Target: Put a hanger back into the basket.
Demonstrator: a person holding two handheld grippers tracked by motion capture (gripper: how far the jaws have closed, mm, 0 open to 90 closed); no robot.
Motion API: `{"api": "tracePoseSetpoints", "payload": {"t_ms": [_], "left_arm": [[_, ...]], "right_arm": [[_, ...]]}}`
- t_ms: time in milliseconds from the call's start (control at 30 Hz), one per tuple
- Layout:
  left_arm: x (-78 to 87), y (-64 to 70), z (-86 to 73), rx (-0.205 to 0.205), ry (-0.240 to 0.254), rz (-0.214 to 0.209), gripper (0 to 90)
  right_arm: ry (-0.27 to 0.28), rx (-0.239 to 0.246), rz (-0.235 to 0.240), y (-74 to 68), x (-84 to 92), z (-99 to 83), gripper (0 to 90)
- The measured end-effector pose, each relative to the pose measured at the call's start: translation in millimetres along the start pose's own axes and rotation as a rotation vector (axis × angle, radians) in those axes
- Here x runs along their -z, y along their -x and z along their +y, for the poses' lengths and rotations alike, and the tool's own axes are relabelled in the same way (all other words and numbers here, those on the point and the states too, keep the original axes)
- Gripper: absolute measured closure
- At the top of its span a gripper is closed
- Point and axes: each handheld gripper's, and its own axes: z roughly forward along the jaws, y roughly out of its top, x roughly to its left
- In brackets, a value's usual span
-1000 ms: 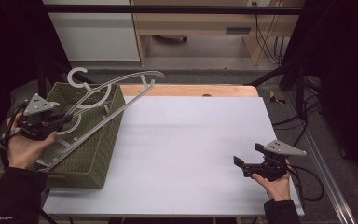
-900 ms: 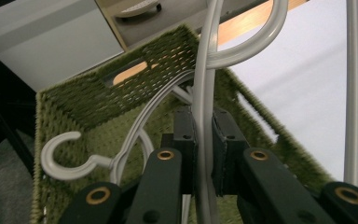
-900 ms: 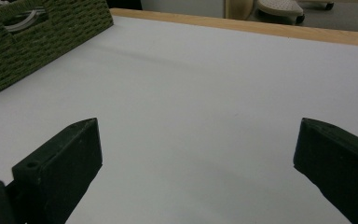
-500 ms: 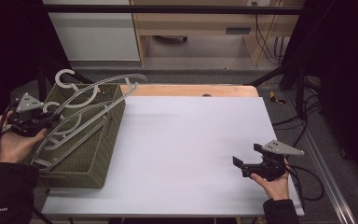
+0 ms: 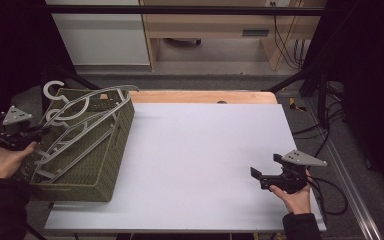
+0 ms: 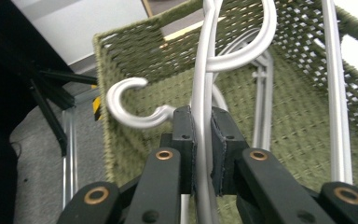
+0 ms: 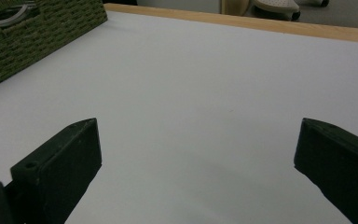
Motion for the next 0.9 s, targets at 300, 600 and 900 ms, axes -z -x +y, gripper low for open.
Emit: {"api": "tracePoseSetpoints", "payload": {"t_ms": [300, 600, 900], "left_arm": [[7.2, -15.6, -11.4, 0.026, -0.007, 0.019, 81.6], [11.4, -23.7, -22.4, 0.025, -0.038, 0.035, 81.7], [-9.4, -6.8, -23.8, 0.004, -0.069, 0.016, 81.7]], "right_arm": [[-0.005, 0.006, 0.003, -0.1, -0.5, -0.3, 1.0], [-0.010, 0.009, 0.005, 0.0, -1.2, -0.5, 0.9], [-0.019, 0.011, 0.003, -0.9, -3.0, -1.1, 0.8]]}}
